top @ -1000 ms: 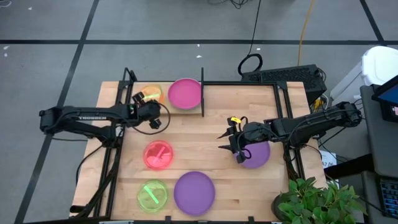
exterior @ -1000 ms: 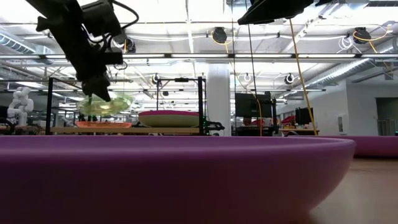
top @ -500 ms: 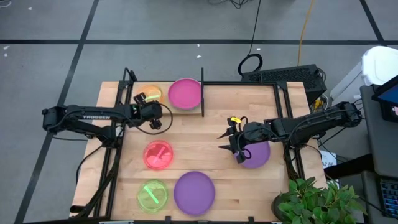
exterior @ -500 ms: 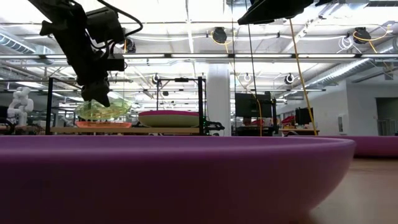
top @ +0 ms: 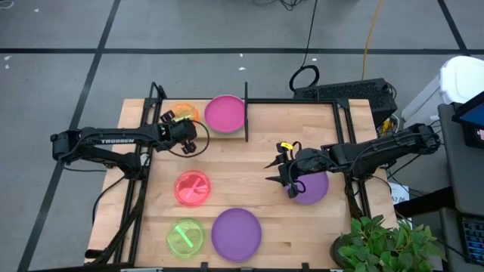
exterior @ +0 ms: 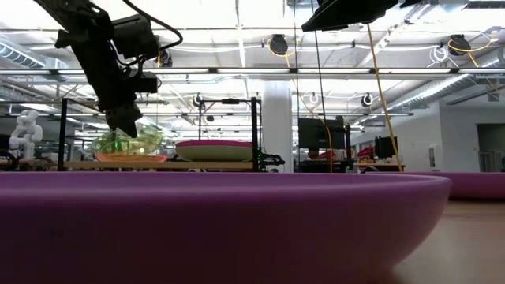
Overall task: Place and stack plates onto a shelf
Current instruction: Stack the top transparent green plate on the transparent orange plate on the shelf
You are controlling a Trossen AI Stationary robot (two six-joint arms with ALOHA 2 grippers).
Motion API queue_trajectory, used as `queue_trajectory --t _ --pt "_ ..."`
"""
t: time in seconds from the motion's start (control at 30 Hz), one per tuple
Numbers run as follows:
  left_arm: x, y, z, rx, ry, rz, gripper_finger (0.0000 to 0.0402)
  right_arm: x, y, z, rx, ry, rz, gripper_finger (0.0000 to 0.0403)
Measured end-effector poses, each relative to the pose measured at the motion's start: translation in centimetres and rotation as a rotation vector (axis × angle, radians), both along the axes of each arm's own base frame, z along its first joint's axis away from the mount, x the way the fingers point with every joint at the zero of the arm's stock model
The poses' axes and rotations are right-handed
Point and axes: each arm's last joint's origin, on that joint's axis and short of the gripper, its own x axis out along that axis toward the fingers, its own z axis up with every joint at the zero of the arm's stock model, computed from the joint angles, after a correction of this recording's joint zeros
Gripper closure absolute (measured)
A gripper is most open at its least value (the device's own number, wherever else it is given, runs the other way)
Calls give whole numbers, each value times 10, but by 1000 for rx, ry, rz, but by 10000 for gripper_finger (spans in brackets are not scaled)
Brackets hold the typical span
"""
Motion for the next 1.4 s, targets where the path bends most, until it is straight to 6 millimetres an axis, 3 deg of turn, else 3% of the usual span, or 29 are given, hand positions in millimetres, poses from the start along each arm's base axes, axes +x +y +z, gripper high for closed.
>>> queue_trajectory --t 1.4 --pt "2 3 0 -43 -57 3 370 0 0 0 0 0 0 248"
